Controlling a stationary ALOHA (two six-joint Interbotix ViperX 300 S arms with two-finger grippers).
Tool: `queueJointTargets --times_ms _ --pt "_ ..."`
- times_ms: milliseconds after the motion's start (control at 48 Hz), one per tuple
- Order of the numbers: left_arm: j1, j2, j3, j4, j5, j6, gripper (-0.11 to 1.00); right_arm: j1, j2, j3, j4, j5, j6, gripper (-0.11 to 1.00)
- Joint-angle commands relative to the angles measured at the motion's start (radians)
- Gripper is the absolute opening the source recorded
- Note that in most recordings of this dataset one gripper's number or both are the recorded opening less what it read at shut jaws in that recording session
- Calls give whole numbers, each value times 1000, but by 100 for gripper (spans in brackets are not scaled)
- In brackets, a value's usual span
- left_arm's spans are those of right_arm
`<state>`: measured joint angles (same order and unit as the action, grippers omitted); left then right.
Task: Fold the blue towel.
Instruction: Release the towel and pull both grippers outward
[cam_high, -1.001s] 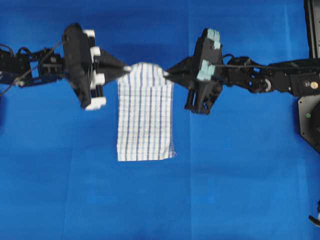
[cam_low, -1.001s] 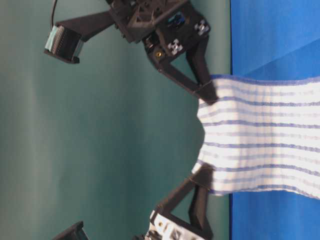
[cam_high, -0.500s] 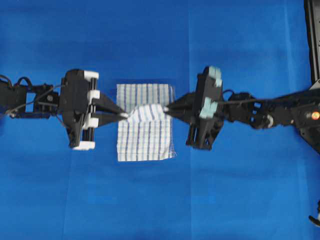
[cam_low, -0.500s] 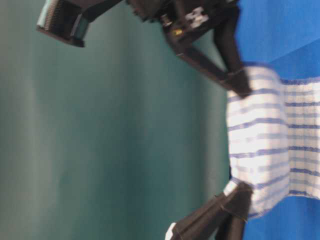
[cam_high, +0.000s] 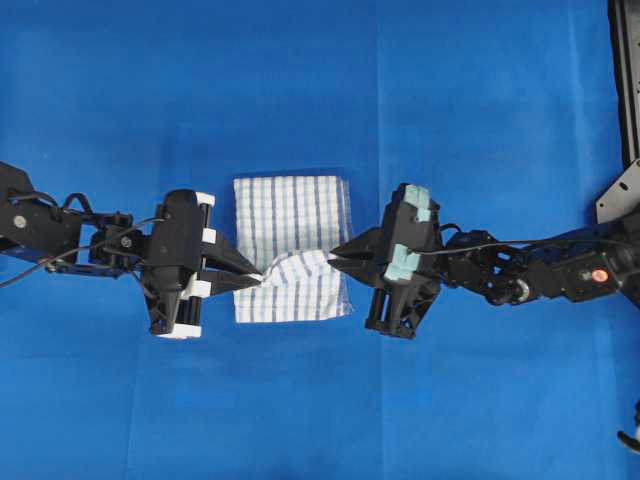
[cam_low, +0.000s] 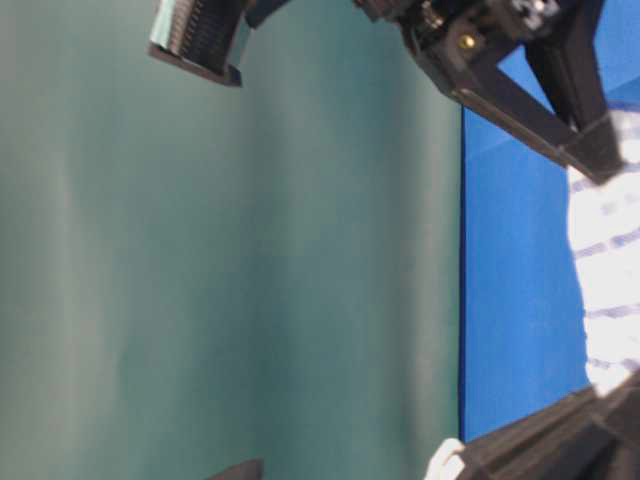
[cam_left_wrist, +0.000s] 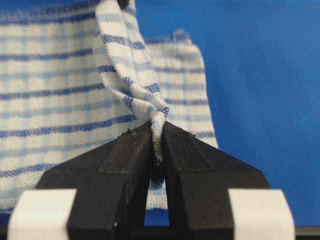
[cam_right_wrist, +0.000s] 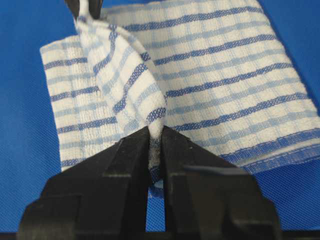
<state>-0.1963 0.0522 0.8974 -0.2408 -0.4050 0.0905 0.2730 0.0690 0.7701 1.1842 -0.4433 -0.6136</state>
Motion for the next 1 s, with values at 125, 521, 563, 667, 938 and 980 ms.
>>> queueJointTargets --times_ms 125,521,563,667,938,980 --pt "-8 -2 -8 -2 -11 -5 4 17 12 -23 12 -5 15 -2" --pt "-17 -6 -5 -2 0 -6 4 29 23 -37 14 57 26 4" --pt "-21 -6 -6 -2 5 -8 4 31 23 -38 12 58 26 10" --pt "-32 -6 -9 -2 9 -23 6 34 23 -38 14 58 28 36" --pt "-37 -71 9 -2 35 -55 79 35 -9 -18 12 43 14 90" --pt "-37 -94 11 -2 55 -54 87 35 -28 -11 12 40 9 87"
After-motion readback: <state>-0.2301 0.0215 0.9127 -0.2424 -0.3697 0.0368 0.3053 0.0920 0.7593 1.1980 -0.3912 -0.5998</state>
